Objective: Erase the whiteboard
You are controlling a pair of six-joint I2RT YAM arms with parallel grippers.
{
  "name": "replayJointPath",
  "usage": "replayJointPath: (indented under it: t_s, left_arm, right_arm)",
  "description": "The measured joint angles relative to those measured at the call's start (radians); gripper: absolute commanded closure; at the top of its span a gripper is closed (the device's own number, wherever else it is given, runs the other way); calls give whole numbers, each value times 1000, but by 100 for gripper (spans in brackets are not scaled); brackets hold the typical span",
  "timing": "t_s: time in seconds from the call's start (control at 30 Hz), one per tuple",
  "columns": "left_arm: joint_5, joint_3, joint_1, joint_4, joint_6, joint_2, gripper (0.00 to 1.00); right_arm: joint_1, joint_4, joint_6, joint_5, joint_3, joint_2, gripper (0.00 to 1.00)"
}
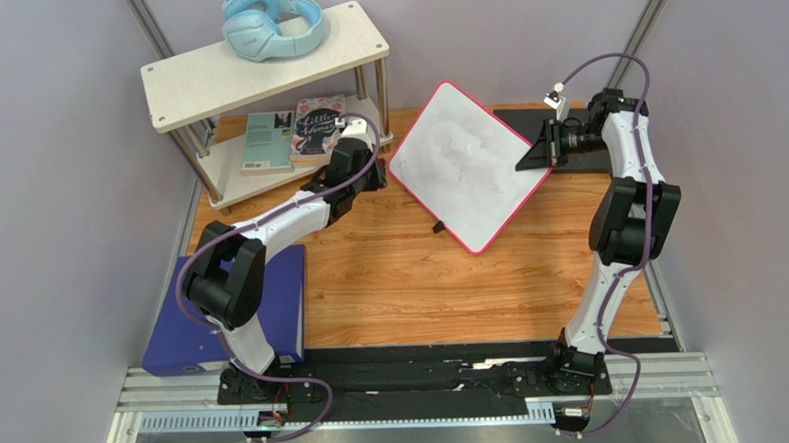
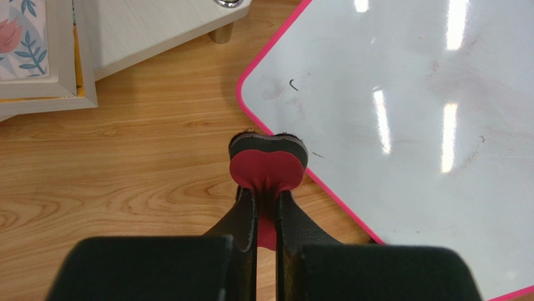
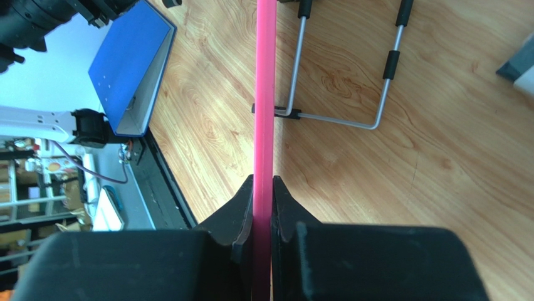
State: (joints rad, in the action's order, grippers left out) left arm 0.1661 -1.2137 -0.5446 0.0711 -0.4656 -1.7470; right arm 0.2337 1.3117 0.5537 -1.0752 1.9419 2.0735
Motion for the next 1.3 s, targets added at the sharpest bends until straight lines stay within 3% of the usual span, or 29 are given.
replayJointPath:
  t_s: [0.33, 0.6, 0.9, 1.3]
  left_arm:
    - [0, 14, -5, 0, 16, 0, 100]
    - [-1, 29, -6, 2, 24, -2, 100]
    - [-3, 40, -13, 1, 27, -3, 100]
    - [-4, 44, -19, 1, 40, -5, 100]
  right_arm:
    - [39, -76, -117, -13, -17, -22, 100]
    - [43, -314, -284, -8, -96, -123, 100]
    - [46, -406, -366, 5, -103, -140, 100]
    - [45, -563, -531, 86, -235, -216, 100]
